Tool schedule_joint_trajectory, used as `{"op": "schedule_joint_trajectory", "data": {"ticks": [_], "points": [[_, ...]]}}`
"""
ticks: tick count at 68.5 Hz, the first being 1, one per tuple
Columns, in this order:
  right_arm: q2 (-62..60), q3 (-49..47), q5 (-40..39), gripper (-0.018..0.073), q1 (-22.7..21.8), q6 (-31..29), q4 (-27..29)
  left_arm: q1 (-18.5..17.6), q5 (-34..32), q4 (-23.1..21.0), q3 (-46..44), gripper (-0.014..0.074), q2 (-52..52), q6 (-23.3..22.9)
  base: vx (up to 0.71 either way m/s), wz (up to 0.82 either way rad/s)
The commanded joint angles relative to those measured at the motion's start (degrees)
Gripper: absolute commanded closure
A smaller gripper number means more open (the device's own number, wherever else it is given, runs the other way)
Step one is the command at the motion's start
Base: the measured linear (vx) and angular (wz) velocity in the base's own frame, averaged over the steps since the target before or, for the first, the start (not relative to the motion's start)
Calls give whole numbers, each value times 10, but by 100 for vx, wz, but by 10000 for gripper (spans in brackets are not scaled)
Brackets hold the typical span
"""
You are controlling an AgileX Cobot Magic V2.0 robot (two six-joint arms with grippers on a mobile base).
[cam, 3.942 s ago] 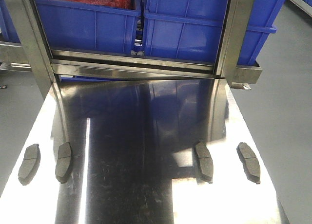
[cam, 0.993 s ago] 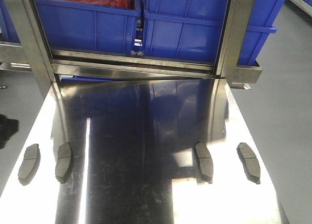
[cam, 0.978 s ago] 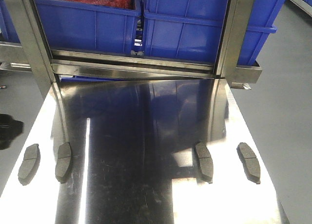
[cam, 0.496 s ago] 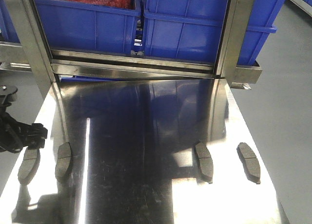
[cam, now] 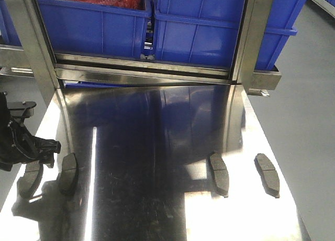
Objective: Move and align brake pads A on conveyor
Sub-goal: 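Lower the left gripper onto the brake pad nearest it, then close the left gripper on the brake pad and lift it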
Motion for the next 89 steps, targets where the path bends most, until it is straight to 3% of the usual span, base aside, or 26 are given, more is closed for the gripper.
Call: {"op": "schedule_joint_trajectory", "data": {"ticks": [1,21,89], "points": [[-9,11,-43,562,0,-4,-4,-2,3,-1,-18,-29,-22,-7,0,0],[-9,11,-43,562,0,-4,-4,-2,11,-2,-18,11,-5,-6,0,0],[-9,11,-43,562,0,-4,-4,-2,5,-4,-18,25,6,7,0,0]]}}
